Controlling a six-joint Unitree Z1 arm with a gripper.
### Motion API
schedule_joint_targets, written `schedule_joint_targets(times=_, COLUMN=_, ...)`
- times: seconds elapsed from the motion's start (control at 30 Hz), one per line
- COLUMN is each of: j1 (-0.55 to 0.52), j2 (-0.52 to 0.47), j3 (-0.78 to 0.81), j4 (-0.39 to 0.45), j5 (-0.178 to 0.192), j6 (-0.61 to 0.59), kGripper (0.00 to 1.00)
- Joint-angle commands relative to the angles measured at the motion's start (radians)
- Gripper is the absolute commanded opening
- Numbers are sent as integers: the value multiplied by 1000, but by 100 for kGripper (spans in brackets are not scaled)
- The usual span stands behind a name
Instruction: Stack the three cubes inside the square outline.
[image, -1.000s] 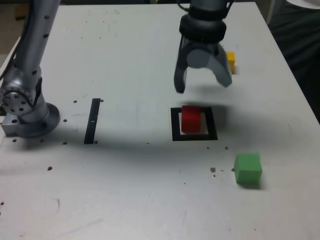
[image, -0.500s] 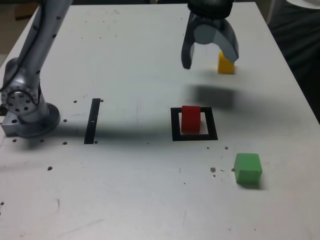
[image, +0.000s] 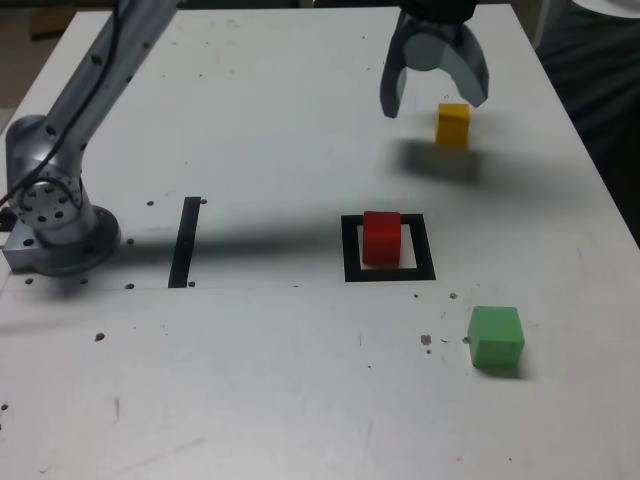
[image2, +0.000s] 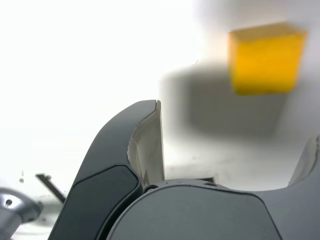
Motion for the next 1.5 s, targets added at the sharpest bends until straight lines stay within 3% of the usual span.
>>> schedule_joint_targets(times=0.0, j1=6, j2=27, j3=-30, j4=17, j5=2, j6=6, kGripper=99)
schedule_joint_targets(times=0.57, j1=22, j2=180, j3=-222, j4=45, j5=1, j6=16, kGripper=95)
schedule_joint_targets(times=0.73, j1=25, j2=205, j3=-250, j4=51, j5=2, j6=13, kGripper=80)
schedule_joint_targets(times=0.97, j1=22, j2=214, j3=-270, j4=49, j5=19, j6=6, kGripper=39)
schedule_joint_targets(times=1.07, j1=20, j2=215, j3=-273, j4=45, j5=22, j6=6, kGripper=28)
schedule_joint_targets(times=1.47, j1=17, j2=219, j3=-272, j4=45, j5=18, j6=6, kGripper=26)
